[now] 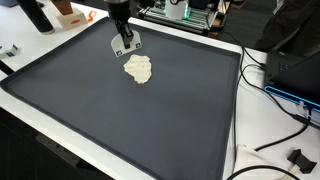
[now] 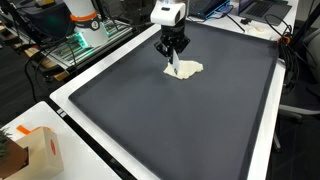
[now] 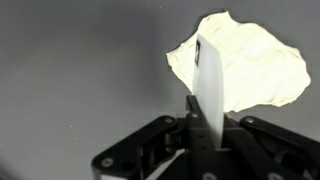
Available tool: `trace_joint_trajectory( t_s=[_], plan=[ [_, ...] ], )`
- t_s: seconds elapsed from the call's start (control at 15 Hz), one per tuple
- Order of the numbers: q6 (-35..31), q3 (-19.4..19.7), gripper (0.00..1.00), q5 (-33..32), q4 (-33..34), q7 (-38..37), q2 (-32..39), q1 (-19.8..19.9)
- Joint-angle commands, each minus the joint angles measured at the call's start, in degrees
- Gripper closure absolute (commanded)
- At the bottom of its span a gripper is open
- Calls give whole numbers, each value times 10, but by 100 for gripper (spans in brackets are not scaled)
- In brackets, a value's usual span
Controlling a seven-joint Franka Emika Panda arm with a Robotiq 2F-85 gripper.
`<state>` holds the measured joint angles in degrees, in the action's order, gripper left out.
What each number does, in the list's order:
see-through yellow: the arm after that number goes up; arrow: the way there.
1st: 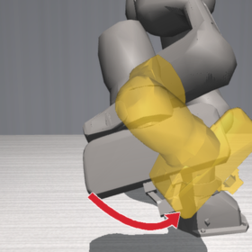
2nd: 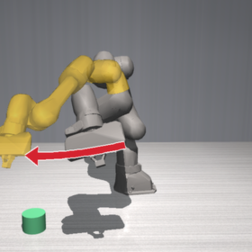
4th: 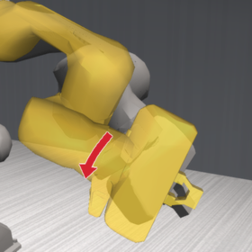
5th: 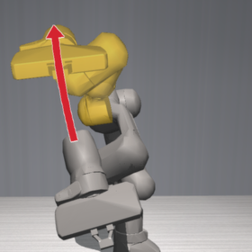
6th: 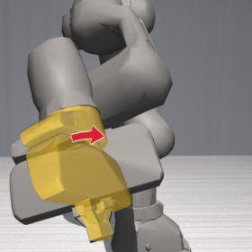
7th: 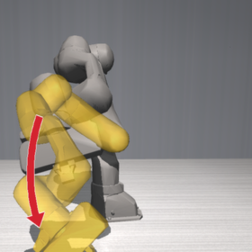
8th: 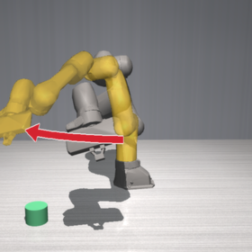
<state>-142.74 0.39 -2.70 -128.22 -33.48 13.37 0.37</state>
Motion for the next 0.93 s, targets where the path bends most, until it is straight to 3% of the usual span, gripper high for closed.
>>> trace_joint_trajectory(
  t_s=[0.0, 0.4, 0.87],
  plan=[
    [-35, 16, 99, 6, 1, 16, 25, -14],
    [-80, 28, 99, 8, -14, 7, 41, -31],
    [-87, 33, 99, 14, -34, 17, 44, -41]
  ],
)
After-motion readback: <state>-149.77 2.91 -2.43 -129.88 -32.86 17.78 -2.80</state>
